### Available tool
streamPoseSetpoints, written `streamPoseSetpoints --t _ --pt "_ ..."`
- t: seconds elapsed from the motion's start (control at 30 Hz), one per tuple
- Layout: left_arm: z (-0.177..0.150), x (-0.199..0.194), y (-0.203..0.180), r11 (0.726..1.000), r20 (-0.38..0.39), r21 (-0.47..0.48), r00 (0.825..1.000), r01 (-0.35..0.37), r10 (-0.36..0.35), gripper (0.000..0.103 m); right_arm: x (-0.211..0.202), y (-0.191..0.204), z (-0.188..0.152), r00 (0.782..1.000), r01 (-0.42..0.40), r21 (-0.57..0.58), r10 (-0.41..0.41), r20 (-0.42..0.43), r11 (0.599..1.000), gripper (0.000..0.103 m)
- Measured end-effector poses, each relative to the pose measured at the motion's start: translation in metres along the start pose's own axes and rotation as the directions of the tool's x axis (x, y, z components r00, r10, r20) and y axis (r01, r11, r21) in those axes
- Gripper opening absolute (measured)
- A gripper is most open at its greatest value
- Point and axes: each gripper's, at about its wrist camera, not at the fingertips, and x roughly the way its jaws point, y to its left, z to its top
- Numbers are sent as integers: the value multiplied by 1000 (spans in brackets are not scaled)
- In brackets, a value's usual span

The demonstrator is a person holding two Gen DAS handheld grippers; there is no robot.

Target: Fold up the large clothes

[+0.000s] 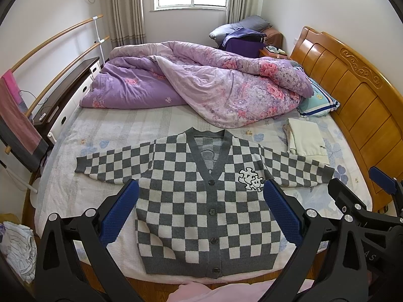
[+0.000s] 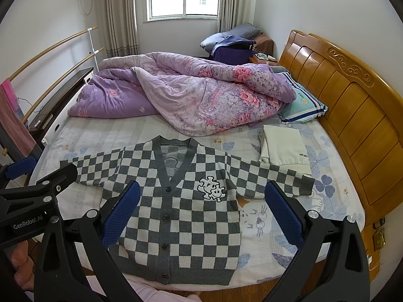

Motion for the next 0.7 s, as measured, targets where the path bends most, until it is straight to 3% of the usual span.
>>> streamPoseSetpoints --t 0.7 --pt "-1 0 0 1000 1 2 1000 -7 7 98 -1 2 0 1000 -13 4 13 4 1000 95"
